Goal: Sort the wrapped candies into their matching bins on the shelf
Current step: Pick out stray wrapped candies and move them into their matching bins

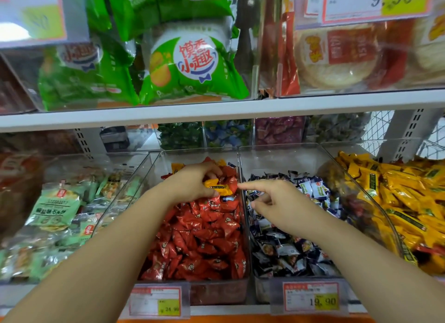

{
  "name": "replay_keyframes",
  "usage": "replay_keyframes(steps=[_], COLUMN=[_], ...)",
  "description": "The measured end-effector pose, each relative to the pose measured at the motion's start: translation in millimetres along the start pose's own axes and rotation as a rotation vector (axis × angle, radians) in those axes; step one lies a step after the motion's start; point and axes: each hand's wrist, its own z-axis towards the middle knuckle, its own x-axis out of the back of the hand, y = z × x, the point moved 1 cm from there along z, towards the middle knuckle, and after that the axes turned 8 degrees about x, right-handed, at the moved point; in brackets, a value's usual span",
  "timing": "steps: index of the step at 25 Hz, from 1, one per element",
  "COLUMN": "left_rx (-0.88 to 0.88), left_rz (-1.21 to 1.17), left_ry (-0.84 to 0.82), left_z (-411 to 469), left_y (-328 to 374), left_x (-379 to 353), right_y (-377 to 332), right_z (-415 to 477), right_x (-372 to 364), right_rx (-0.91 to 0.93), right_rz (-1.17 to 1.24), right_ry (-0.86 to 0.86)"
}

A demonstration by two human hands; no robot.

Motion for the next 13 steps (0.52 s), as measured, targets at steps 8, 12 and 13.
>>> replay_keyframes(steps=[8, 12, 13], left_rx=[-0.114, -0.227, -0.249], left_rz=[-0.295, -0.394, -0.432], left_ry=[0.222, 0.196, 0.17], left_z=[-69, -93, -96], left_y=[21, 49, 57], left_x=[21, 17, 16], right_y=[-15, -26, -27], right_z=[-10, -18, -22], right_x=[7, 19, 21], right_rx=[0.065, 0.103, 0.1], right_rz=[-0.029, 0.348, 0.395], right_ry=[0.134, 0.134, 0.118])
